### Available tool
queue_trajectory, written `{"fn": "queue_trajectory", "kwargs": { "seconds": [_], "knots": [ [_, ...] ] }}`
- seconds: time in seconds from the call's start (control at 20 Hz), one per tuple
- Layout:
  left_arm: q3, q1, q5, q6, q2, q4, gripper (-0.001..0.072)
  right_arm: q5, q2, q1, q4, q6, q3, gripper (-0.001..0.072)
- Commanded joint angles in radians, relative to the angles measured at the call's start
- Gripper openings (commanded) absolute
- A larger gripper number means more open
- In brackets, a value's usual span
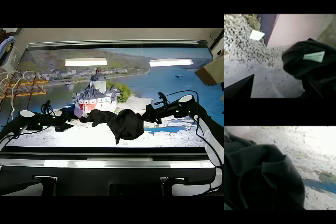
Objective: Fold the clothes and pants, and hang the long-sleeved shirts on hangers.
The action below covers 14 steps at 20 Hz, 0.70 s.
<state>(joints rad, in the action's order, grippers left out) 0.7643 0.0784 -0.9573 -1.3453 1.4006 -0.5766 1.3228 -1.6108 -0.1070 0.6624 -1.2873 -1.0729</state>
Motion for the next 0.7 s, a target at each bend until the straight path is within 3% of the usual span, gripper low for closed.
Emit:
{"fn": "queue_trajectory", "kwargs": {
  "seconds": [0.0, 0.2, 0.25, 0.4, 0.45, 0.65],
  "knots": [
    [0.062, -0.046, 0.020, 0.048, 0.092, 0.039, 0.0679, 0.027, 0.001, 0.000, 0.000, -0.023, 0.000, 0.0030],
    [0.143, -0.102, 0.041, 0.034, 0.162, 0.039, 0.0676, 0.033, 0.001, 0.000, 0.000, -0.023, 0.000, 0.0030],
    [0.156, -0.109, 0.041, 0.031, 0.179, 0.039, 0.0600, 0.034, 0.001, 0.000, 0.000, -0.025, 0.000, 0.0030],
    [0.185, -0.126, 0.032, 0.040, 0.201, 0.051, 0.0132, 0.041, 0.003, -0.001, -0.004, -0.036, 0.000, 0.0030],
    [0.197, -0.135, 0.023, 0.050, 0.201, 0.053, 0.0014, 0.034, 0.012, -0.001, -0.006, -0.034, 0.000, 0.0030],
    [0.282, -0.142, -0.019, 0.032, 0.162, 0.039, 0.0016, -0.032, 0.126, -0.003, 0.003, 0.001, 0.000, 0.0029]
  ]
}}
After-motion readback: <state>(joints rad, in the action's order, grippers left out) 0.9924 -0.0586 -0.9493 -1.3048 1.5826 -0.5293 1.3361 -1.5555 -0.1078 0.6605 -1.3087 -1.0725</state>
